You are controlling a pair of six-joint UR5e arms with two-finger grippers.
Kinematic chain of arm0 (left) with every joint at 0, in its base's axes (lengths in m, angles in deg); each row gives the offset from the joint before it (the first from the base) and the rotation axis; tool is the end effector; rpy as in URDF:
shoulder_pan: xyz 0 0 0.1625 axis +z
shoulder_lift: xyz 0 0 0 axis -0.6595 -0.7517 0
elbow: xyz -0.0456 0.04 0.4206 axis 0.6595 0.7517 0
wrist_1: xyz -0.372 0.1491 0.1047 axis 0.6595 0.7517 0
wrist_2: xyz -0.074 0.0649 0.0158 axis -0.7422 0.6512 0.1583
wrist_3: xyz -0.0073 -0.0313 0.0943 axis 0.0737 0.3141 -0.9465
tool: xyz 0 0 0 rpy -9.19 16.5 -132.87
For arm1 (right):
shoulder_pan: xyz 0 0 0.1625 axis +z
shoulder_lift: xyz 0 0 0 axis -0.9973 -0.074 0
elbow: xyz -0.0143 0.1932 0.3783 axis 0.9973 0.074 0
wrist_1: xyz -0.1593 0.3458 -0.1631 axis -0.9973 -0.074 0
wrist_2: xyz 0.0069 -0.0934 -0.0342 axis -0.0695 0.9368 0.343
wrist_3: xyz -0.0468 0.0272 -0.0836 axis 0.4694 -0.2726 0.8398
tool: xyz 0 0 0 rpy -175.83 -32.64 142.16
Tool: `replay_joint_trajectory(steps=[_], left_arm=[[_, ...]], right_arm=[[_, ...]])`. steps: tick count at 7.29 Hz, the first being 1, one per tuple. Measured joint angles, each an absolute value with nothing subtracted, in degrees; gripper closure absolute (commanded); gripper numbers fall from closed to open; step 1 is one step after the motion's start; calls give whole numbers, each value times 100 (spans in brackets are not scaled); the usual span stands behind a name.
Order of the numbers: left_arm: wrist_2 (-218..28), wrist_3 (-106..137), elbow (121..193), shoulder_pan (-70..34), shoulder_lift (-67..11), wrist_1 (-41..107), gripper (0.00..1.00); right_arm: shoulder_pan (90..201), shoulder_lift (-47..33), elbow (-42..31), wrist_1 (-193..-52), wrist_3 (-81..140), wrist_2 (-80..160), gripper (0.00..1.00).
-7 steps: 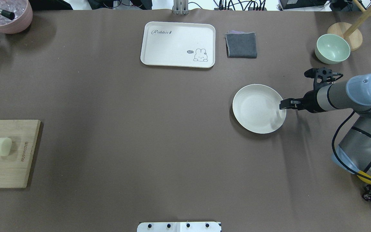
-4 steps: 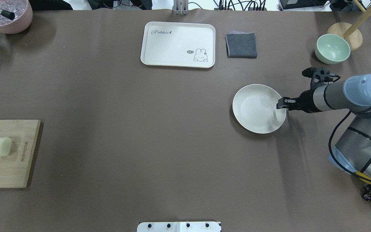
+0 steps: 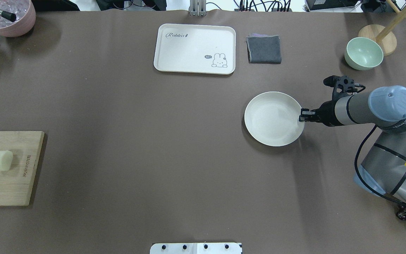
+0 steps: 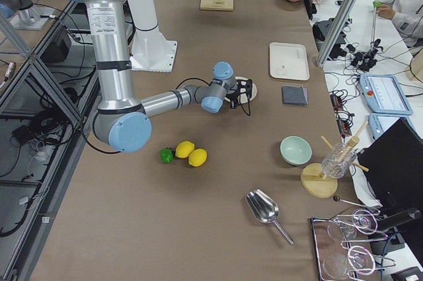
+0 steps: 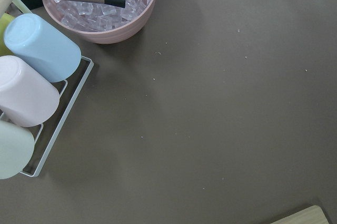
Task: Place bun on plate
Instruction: 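Drag the white plate with the right gripper toward the table center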
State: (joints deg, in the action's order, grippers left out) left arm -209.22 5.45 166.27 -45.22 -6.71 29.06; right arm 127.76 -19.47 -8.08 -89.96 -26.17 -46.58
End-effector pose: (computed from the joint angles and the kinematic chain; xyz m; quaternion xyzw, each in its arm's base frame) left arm -0.0312 -0.5009 0.5375 0.2209 0.3907 0.0976 0.8883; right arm -0.3573 -0.4554 0.4580 0.1108 -0.4928 0.0943 0.8579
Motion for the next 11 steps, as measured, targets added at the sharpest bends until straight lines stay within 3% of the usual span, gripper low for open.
replay_joint_trajectory(steps=[3,7,8,9,10,11], left_arm=[[-20925,547,16635,-4522,-643,2906,2],[-21030,559,16623,-4522,-632,2898,2],[-21072,561,16614,-4522,-634,2898,2],[-21090,562,16604,-4522,-636,2897,2],[-21097,562,16601,-4522,-636,2897,2],[-21099,562,16599,-4522,-636,2897,2]], right_arm=[[12239,-1428,-1496,-9961,-3541,-4104,100],[10772,-208,-1388,-10640,-4989,-2439,100],[10542,-69,-1278,-10670,-5105,-2163,83],[10427,63,-1117,-10676,-5154,-1981,27],[10379,168,-969,-10680,-5161,-1885,0],[10388,215,-905,-10682,-5119,-1851,0]])
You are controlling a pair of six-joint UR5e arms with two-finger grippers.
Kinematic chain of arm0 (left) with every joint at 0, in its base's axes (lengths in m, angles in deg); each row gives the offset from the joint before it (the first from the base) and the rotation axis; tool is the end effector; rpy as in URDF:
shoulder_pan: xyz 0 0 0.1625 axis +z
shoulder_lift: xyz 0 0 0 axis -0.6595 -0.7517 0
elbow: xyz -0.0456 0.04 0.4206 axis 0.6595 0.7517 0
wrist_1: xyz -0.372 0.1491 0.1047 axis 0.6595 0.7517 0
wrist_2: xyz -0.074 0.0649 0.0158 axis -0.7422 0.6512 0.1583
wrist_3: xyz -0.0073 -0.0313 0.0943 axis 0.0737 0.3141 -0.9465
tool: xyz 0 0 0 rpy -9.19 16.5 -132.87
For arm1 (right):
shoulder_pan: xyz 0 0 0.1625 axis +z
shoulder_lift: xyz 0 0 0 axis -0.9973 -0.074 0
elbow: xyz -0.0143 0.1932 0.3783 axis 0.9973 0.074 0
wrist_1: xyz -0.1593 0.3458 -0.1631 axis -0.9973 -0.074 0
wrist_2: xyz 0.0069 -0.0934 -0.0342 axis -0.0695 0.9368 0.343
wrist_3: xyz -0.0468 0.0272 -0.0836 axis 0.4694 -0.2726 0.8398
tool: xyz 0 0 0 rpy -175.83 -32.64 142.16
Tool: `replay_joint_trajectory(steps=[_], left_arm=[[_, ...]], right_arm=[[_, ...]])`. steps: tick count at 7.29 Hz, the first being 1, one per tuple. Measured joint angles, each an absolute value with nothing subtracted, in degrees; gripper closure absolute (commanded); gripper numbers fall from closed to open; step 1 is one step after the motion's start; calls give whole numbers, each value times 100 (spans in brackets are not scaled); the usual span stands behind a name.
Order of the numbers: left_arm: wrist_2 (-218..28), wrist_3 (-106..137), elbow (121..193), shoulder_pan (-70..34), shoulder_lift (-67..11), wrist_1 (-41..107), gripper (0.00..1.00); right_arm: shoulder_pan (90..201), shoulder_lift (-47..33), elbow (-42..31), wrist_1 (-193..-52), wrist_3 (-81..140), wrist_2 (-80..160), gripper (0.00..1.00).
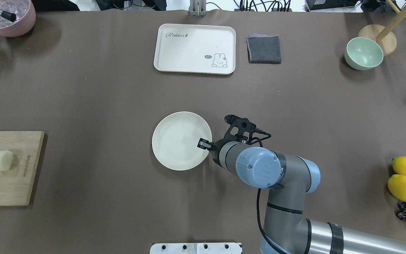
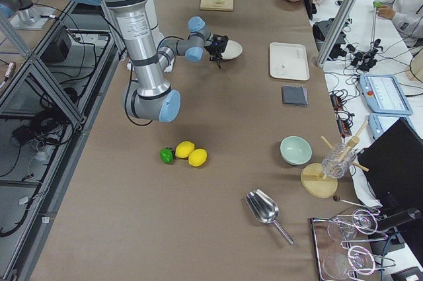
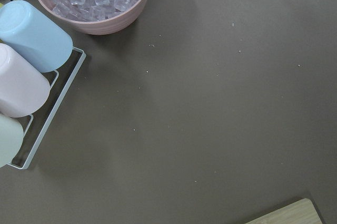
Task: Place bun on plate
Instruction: 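Drag the white plate with the right gripper toward the table center, then release the plate and retract the right arm while the left arm reaches out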
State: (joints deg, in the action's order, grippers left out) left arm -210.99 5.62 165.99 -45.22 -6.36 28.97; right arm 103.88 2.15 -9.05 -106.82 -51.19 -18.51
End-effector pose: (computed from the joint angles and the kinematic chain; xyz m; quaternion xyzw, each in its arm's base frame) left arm -0.0293 -0.4976 0.5413 0.2121 0.4048 0.0977 0.8841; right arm -0.5795 -0.3447 0.2569 0.1117 -0.5225 0.2193 0.8163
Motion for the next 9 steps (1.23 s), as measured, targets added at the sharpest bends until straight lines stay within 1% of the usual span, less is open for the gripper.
replay_joint_trajectory(steps=[1,3,4,6,7,9], left_arm=[[-21100,609,16597,-4522,-635,2897,2],[-21099,1264,16645,-4427,-533,3155,1],[-21074,1897,16647,-4147,-378,3627,2],[-20898,3249,16644,-3280,-72,4468,3],[-20691,3737,16651,-2856,97,4769,3],[-20124,4274,16644,-1995,375,5147,3]], right_arm=[[10478,233,-967,-10781,-5008,-1882,0],[11143,233,-1652,-11825,-4475,-2726,0],[11628,207,-2000,-12427,-4094,-3321,0],[12742,-21,-2456,-13352,-2847,-4433,0],[13245,-348,-2659,-13568,-2083,-4887,0],[14059,-1290,-3038,-13680,-577,-5486,0]])
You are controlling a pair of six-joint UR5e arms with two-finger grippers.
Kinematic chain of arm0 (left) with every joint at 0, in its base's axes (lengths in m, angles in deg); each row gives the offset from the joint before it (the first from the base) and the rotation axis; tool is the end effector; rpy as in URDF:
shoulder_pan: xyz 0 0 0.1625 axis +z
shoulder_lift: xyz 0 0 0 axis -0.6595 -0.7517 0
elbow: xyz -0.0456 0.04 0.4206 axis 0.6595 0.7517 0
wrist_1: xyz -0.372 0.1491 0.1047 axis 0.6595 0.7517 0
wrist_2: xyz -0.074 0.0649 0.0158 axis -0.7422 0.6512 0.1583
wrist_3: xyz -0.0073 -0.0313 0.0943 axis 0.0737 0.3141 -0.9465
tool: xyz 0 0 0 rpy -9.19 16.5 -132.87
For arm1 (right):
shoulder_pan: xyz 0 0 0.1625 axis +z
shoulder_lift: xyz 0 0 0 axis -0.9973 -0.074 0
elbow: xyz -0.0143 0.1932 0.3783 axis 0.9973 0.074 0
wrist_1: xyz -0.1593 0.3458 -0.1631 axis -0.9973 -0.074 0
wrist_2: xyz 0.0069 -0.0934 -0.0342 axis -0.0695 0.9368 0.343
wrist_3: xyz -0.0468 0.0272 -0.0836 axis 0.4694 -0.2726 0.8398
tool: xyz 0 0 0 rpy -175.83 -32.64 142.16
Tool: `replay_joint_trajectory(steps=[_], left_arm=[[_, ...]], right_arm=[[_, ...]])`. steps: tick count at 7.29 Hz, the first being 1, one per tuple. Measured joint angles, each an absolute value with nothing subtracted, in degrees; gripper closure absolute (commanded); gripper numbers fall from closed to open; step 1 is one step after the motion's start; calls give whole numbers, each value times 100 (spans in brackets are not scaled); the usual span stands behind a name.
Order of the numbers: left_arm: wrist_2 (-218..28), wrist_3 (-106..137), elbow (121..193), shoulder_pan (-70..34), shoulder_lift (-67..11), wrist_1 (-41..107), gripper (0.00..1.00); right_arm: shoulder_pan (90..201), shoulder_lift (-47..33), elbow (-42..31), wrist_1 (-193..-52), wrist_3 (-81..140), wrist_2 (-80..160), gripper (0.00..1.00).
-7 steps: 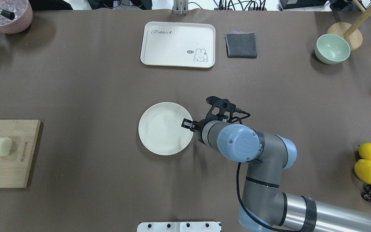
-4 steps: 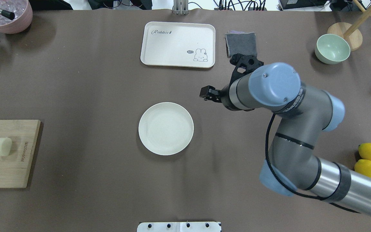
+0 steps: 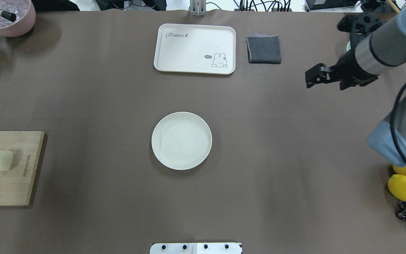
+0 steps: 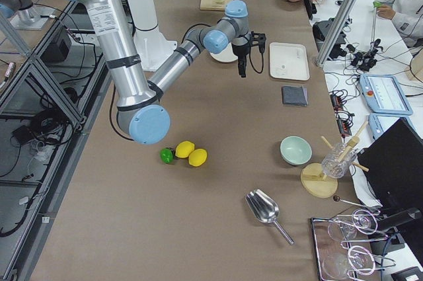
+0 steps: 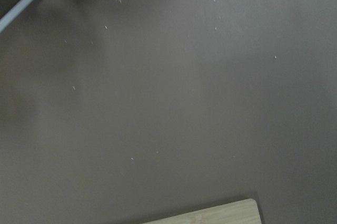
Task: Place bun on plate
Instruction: 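Release the plate and retract the right arm while the left arm reaches out, then lower the left gripper onto the pale bun and grasp it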
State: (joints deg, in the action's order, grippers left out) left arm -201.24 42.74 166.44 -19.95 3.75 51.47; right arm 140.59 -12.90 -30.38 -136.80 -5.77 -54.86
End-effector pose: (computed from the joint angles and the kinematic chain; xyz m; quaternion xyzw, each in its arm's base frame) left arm 0.1440 -0.4121 0.5798 0.1113 0.4471 0.0199 0.8873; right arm -0.2338 -0.4815 0.3135 0.0881 -0.3974 0.0448 0.9123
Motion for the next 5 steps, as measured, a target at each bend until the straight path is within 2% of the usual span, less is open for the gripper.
replay_joint_trajectory(steps=[3,4,5], left_arm=[[-19521,4379,16533,-1179,492,5221,3],[-19431,4381,16509,-1031,494,5224,7],[-19341,4377,16498,-895,496,5225,22]], right_arm=[[14777,-2056,-3180,-13654,634,-5922,0],[14827,-2092,-3175,-13652,696,-5946,0],[14843,-2104,-3170,-13651,716,-5953,0]])
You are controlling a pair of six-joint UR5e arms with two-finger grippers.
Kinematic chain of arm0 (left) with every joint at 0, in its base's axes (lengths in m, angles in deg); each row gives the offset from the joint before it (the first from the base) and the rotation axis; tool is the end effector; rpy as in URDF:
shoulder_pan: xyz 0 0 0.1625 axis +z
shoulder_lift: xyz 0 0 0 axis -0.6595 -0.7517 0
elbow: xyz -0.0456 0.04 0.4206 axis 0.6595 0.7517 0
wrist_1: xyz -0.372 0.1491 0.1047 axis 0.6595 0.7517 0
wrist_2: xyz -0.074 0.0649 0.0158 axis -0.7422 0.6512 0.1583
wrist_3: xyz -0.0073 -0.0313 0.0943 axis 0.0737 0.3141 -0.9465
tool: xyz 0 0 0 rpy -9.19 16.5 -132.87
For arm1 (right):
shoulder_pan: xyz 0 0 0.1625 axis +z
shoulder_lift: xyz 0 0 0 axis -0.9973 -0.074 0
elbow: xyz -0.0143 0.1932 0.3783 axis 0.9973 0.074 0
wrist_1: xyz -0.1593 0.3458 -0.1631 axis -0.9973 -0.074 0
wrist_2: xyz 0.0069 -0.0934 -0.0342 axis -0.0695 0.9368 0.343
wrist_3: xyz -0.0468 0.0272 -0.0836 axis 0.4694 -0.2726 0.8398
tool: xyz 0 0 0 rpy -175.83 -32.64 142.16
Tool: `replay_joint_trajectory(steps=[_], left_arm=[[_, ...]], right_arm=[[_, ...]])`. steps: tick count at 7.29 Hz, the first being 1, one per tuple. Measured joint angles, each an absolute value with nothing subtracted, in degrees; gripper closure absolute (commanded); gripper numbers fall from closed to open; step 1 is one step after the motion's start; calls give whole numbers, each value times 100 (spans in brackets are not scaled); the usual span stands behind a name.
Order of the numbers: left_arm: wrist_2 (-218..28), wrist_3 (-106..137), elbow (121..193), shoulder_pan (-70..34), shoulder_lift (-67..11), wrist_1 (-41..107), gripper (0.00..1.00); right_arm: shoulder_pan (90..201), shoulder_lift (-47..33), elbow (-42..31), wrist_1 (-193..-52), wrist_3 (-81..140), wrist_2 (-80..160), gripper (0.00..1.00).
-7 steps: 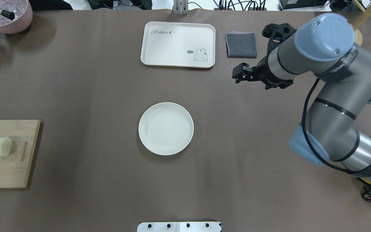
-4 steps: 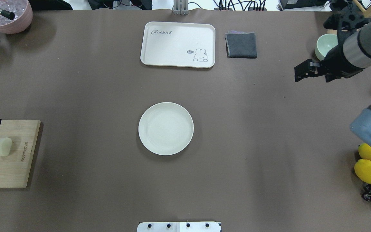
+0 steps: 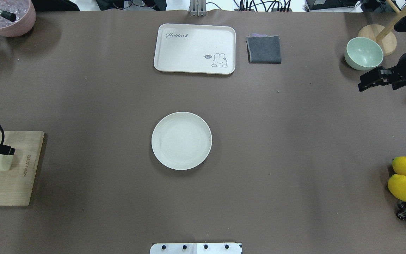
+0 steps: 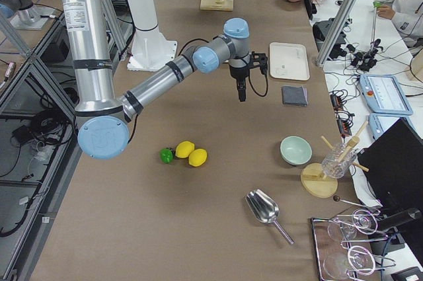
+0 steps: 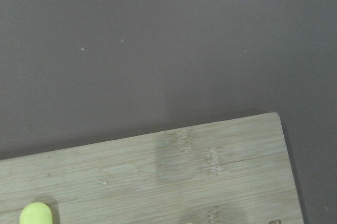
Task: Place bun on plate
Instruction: 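Lower the left gripper onto the pale bun and grasp it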
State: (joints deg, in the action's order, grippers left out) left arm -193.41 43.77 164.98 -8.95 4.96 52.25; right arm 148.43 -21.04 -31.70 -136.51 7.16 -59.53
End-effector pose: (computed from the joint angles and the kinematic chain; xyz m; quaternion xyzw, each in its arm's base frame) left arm 0.2084 -0.3808 0.6059 0.0972 0.4068 0.0682 0.9058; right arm -0.1567 -0.4759 0.3723 0.0889 -0.3802 0.0066 0.9206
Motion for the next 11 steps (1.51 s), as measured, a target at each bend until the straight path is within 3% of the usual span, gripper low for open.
replay_joint_trajectory(steps=[2,4,8,11], left_arm=[[-19120,4365,16489,-663,515,5226,55],[-19068,4327,16516,-603,621,5232,64],[-19145,4360,16841,-613,671,5205,65],[-19564,4792,16978,-625,-216,4805,65]], right_arm=[[14850,-2106,-3159,-13651,724,-5957,0],[14846,-2104,-3155,-13651,725,-5957,0],[14842,-2097,-3173,-13651,725,-5957,0],[14850,-2116,-3177,-13651,725,-5957,0]])
